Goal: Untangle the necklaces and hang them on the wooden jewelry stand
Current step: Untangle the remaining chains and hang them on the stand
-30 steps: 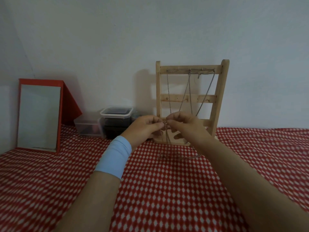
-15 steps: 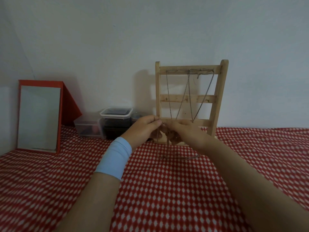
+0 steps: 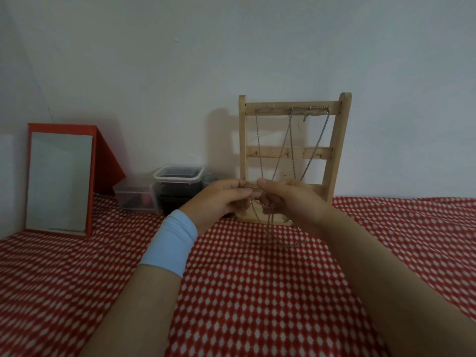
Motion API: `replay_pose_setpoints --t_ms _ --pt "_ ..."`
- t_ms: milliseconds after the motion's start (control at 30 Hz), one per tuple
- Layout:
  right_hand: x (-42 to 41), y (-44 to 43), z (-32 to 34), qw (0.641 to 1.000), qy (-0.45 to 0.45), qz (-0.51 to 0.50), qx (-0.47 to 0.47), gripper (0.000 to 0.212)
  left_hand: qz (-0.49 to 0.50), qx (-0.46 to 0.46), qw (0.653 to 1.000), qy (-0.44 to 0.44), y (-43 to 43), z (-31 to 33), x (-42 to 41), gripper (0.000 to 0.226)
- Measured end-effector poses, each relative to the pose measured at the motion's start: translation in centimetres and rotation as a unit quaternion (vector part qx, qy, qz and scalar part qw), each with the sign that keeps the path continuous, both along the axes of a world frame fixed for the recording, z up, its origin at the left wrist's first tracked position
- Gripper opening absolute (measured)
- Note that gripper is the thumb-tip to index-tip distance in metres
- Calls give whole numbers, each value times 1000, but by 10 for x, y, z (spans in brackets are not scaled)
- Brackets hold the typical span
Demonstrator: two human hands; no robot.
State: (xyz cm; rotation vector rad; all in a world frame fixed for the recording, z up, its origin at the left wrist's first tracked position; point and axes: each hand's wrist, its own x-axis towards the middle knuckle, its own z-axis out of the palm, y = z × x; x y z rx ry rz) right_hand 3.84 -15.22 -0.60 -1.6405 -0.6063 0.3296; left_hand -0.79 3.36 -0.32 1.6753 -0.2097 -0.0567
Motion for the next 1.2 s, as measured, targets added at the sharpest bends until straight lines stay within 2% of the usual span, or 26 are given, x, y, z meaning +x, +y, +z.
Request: replay_pose_setpoints --t_ms 133,300,400,500,633,700,800,867,967,1033,1067,1133,1200 --pt "-3 0 1 997 39 25 62 46 -57 -99 993 40 -8 -2 -3 25" --pt "-2 -1 0 998 33 31 31 38 -54 -80 995 25 -8 0 -4 28" --pt "1 -2 -2 997 34 57 37 30 8 -97 995 -11 -8 -1 1 25" --pt "5 -3 -4 994 51 61 70 42 18 -91 995 -26 -9 -1 2 24" --pt "1 -3 2 982 105 46 151 29 30 20 999 -18 -11 -2 1 16" --pt "0 -1 4 974 133 32 182 34 32 86 996 -18 -10 -1 2 8" --pt "-1 -1 5 959 160 9 232 38 52 292 954 -48 -1 -4 4 9" --pt "2 -5 6 953 170 9 251 33 72 381 920 -52 5 -7 4 10" --pt "8 -16 11 971 132 -8 197 29 131 439 887 -52 18 -12 8 10" --pt "11 -20 11 993 23 -51 103 32 192 416 887 -60 27 -13 10 4" --pt "13 -22 10 994 -61 -90 26 32 226 387 892 -65 31 -13 11 10" --pt "17 -23 7 954 -202 -176 -136 35 278 295 912 -67 38 -12 14 18" --pt "21 -21 2 910 -259 -230 -226 32 278 204 937 -47 39 -7 12 19"
